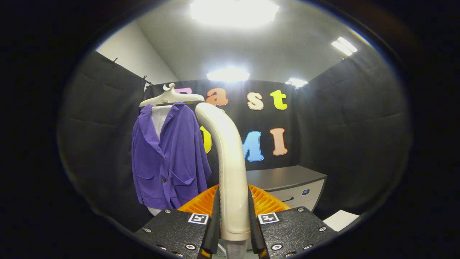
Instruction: Iron the clothes twice with a garment steamer, once on the left side and once on the right side.
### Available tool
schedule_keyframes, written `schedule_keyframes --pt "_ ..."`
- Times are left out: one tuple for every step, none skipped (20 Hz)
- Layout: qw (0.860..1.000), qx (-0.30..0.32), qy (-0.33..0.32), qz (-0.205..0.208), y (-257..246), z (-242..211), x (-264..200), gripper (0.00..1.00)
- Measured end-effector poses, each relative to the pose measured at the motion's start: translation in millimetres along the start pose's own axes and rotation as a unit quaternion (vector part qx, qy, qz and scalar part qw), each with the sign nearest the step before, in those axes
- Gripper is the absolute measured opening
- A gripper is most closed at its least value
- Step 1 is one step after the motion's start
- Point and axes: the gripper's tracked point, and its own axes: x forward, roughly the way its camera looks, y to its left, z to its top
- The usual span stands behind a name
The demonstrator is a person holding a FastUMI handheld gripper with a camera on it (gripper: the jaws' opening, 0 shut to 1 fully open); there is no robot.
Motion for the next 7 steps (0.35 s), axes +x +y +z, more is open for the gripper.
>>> schedule_keyframes --pt "1.000 0.002 0.002 -0.002 -3 -2 1 0.35" --pt "1.000 0.002 0.004 -0.004 -7 -3 1 0.35" --pt "1.000 0.003 0.007 -0.006 -10 -6 0 0.36" --pt "1.000 0.005 0.012 -0.007 -12 -10 0 0.36" --pt "1.000 0.006 0.017 -0.008 -14 -15 0 0.36" --pt "1.000 0.007 0.022 -0.008 -15 -20 -1 0.36" --pt "1.000 0.008 0.028 -0.008 -16 -24 -1 0.36"
